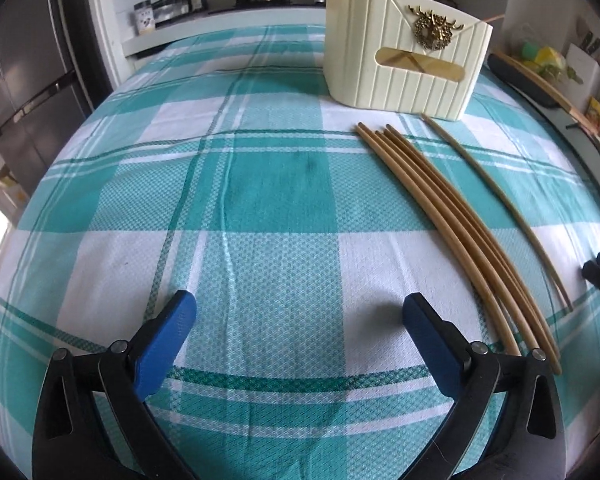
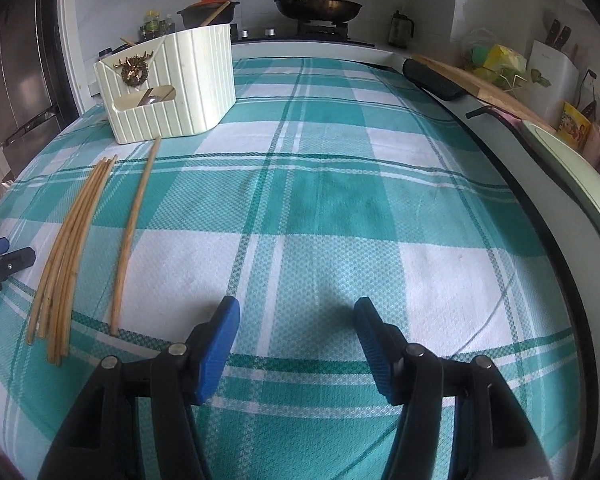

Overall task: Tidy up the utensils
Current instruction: 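Withdraw both open tools back over the table, then move both open tools down over separate wooden chopsticks on the cloth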

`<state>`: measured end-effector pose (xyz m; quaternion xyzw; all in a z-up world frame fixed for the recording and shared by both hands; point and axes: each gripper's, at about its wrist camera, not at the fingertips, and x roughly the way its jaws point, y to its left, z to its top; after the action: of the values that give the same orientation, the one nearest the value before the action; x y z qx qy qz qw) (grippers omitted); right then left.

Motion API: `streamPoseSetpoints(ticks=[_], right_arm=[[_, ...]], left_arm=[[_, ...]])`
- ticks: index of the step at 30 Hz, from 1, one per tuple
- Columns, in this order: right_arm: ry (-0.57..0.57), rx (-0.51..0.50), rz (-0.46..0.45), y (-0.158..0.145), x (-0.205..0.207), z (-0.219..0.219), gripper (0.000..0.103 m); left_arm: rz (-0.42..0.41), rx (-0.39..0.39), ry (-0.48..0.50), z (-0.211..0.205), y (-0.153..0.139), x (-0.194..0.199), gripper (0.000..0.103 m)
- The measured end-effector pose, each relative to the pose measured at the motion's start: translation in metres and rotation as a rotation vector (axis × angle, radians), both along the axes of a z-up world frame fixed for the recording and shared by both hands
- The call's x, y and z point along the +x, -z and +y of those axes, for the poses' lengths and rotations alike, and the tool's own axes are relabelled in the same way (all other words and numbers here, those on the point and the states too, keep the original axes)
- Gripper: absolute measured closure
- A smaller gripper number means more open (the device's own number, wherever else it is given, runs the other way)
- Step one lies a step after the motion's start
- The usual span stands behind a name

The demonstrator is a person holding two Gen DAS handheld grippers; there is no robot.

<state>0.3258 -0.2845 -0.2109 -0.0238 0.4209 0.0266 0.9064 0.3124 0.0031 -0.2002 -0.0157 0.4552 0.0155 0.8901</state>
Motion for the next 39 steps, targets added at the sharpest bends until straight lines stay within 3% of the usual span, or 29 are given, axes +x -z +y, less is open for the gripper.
streamPoseSetpoints(ticks=[3, 6, 9, 15, 29, 31, 33, 34, 36, 39], right_arm=[[0.0, 0.0, 0.0, 0.0, 0.0, 0.0, 0.042], [0.0, -0.001, -0.001, 0.0, 0.0, 0.0, 0.042], [0.0, -0.001, -0.001, 0.0, 0.0, 0.0, 0.042], [0.0, 0.0, -0.001, 0.0, 0.0, 0.0, 0.042], [-0.002, 0.0, -0.002, 0.0, 0.0, -0.001, 0.042], [-0.002, 0.0, -0.002, 0.0, 0.0, -0.001, 0.042], [-0.002, 0.002, -0.003, 0.0, 0.0, -0.001, 0.042], [-0.001, 0.001, -0.003, -0.001, -0.001, 0.0, 0.042], [-0.014, 0.033, 0.001, -0.006, 0.0, 0.003, 0.042], [-0.115, 0.109, -0.021, -0.024, 0.001, 0.024, 0.042]], left_arm=[[-0.007, -0.01, -0.019, 0.0, -0.002, -0.001, 0.001], [-0.055, -0.123, -0.031, -0.003, -0.014, -0.006, 0.001], [-0.076, -0.162, 0.01, -0.02, -0.023, -0.003, 0.001], [-0.052, -0.067, 0.044, -0.05, -0.015, 0.01, 0.001], [0.012, -0.031, 0.018, -0.051, -0.004, 0.016, 0.002], [0.006, -0.035, 0.008, -0.049, -0.005, 0.018, 0.009], [-0.001, -0.042, 0.011, -0.047, -0.007, 0.019, 0.027], [-0.003, -0.041, 0.015, -0.046, -0.008, 0.02, 0.032], [-0.01, -0.037, 0.02, -0.044, -0.01, 0.019, 0.055], [-0.021, -0.032, 0.01, -0.037, -0.01, 0.019, 0.077]])
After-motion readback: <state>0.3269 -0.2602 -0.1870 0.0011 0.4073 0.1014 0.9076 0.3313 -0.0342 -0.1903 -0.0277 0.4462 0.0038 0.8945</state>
